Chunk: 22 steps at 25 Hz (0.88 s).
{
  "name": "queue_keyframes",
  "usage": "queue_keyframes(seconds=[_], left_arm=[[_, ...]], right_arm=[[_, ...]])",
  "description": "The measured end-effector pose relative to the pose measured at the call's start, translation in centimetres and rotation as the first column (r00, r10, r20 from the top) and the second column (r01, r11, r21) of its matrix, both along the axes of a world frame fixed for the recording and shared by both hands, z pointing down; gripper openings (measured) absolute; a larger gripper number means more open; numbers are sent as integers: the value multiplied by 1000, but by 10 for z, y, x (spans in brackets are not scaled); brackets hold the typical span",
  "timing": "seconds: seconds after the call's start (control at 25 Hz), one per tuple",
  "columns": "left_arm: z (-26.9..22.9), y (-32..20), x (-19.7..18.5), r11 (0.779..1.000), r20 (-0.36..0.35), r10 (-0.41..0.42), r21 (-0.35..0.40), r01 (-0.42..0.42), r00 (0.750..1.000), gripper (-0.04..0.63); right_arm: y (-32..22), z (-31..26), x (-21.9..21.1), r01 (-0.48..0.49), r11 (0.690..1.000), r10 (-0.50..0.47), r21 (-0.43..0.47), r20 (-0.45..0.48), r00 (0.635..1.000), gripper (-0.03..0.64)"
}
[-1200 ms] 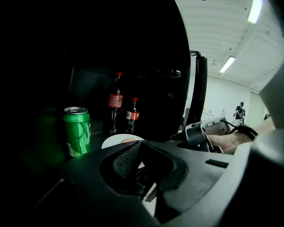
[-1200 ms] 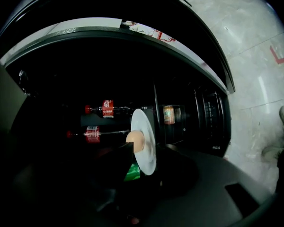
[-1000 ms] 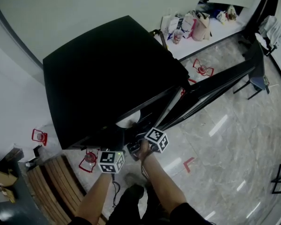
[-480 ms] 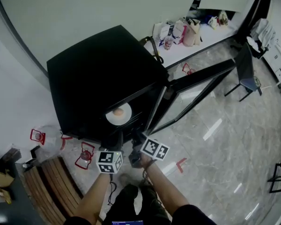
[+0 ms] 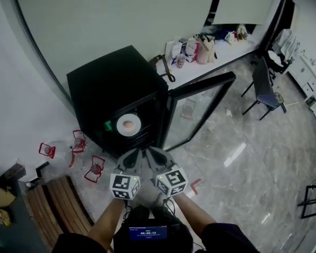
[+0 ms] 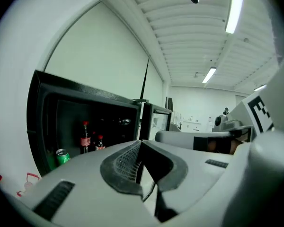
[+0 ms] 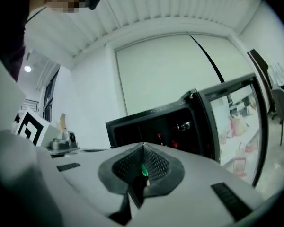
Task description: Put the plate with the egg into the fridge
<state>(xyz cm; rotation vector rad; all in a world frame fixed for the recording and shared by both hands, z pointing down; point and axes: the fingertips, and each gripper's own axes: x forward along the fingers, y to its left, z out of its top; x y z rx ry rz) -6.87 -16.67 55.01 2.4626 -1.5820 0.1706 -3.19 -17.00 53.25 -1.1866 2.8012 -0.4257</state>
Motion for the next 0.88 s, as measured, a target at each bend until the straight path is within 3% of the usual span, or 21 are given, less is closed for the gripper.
queue_keyframes(seconds=[0.4, 0.88], left_arm=[[-50, 21, 18, 991, 20, 71, 113, -73, 997, 9], [-41, 21, 13, 987, -15, 137, 83, -136, 990, 9]], right_arm=[[35, -31, 22, -3, 989, 19, 145, -106, 994, 8], [41, -45, 41, -115, 972, 147, 204, -152, 977, 8]])
